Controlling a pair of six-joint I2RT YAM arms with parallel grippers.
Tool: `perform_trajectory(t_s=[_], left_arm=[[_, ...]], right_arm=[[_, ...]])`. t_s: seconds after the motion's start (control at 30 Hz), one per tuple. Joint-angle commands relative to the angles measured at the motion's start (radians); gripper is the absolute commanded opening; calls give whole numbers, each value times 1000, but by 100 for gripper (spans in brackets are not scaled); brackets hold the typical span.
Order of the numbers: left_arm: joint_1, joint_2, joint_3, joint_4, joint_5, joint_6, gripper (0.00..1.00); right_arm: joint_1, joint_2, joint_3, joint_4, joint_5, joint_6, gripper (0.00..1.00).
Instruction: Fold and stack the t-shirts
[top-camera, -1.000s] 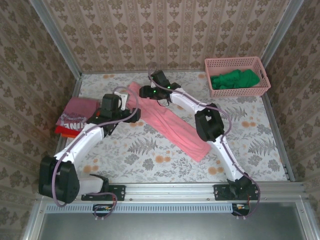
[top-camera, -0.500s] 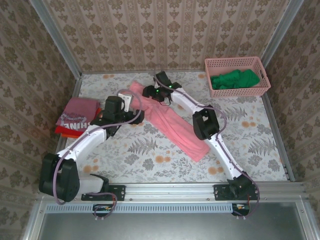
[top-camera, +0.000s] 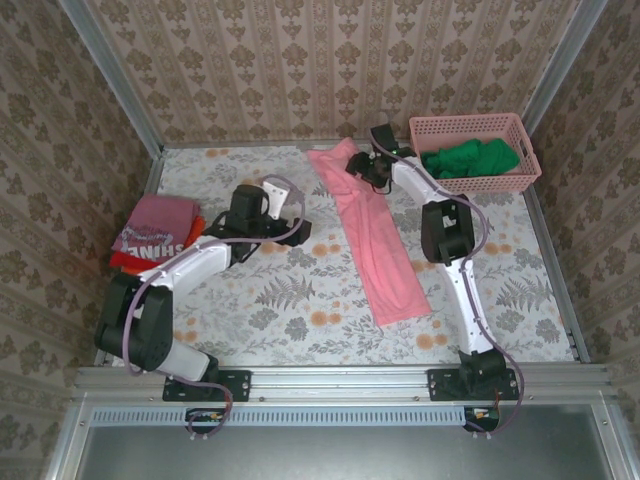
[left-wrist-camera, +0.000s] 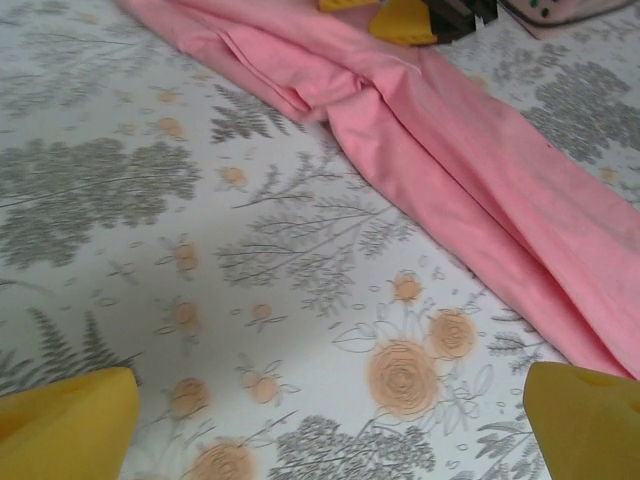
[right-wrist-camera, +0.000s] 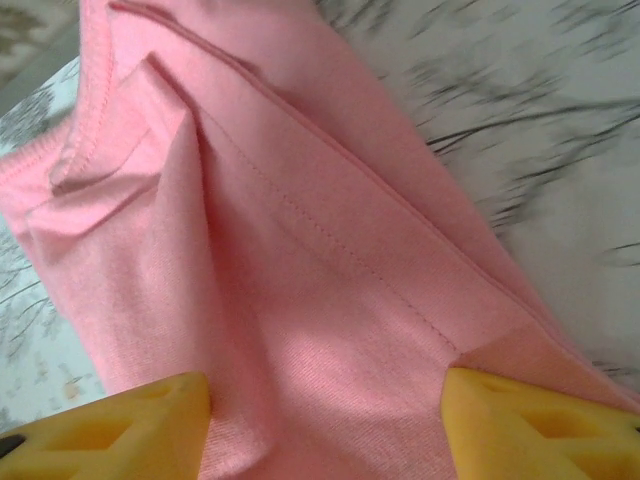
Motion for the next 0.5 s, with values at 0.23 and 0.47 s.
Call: perform_trajectory(t_s=[0.23,0.47], left_arm=[[-28,90,41,119,116,-29,100],[-22,83,47,94,101,-14,100]], right_arm=[[-14,-372,-438,186,55,-150,67],[3,-569,-820,241,4,-99,66]])
